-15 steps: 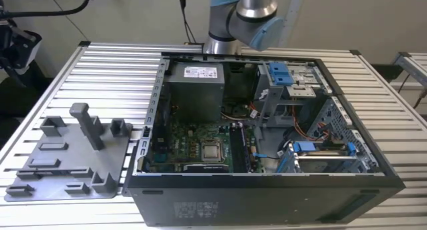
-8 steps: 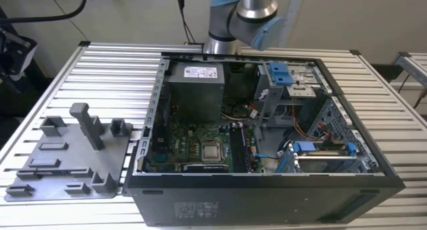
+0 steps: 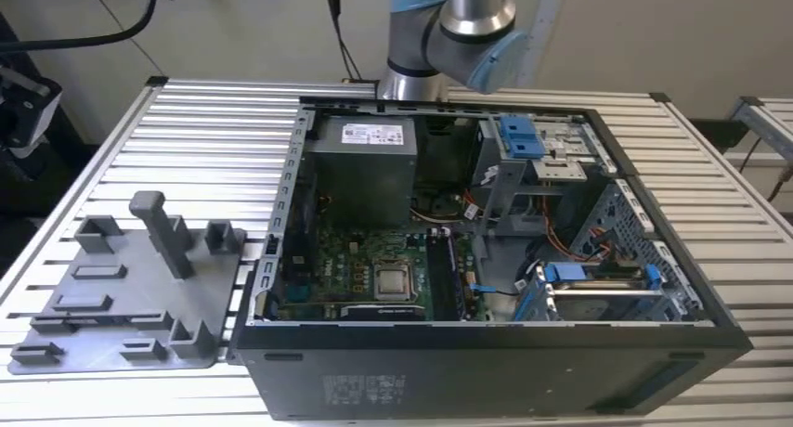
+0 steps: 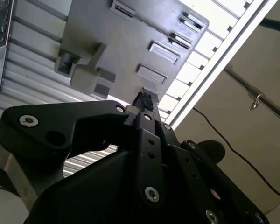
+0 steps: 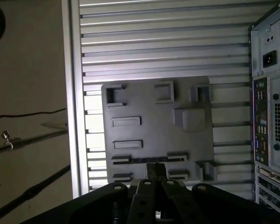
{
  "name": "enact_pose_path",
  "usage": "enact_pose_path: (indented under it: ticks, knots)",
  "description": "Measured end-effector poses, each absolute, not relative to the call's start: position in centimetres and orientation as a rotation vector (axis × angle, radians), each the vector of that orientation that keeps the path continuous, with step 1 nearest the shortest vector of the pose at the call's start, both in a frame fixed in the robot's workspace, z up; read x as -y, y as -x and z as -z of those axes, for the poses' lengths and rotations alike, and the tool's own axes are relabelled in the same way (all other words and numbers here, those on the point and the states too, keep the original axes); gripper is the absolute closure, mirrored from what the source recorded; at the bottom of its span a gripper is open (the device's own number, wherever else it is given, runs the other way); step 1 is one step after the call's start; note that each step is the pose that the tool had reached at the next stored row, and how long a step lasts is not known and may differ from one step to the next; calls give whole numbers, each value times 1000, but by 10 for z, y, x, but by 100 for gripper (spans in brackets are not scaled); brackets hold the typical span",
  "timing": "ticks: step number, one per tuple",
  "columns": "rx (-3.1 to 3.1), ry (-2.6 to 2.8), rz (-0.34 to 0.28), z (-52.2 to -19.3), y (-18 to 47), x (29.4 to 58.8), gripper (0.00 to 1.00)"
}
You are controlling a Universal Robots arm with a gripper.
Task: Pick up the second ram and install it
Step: 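Reach for the second ram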
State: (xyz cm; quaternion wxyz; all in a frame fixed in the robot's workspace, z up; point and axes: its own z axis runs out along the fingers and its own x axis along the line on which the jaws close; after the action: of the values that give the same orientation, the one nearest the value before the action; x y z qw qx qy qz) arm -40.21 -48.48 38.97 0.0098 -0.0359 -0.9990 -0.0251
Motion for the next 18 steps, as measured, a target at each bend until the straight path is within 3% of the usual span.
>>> enact_pose_path:
  ticks: [18]
  knots:
    - [3119,111,78,-388,394,510,89]
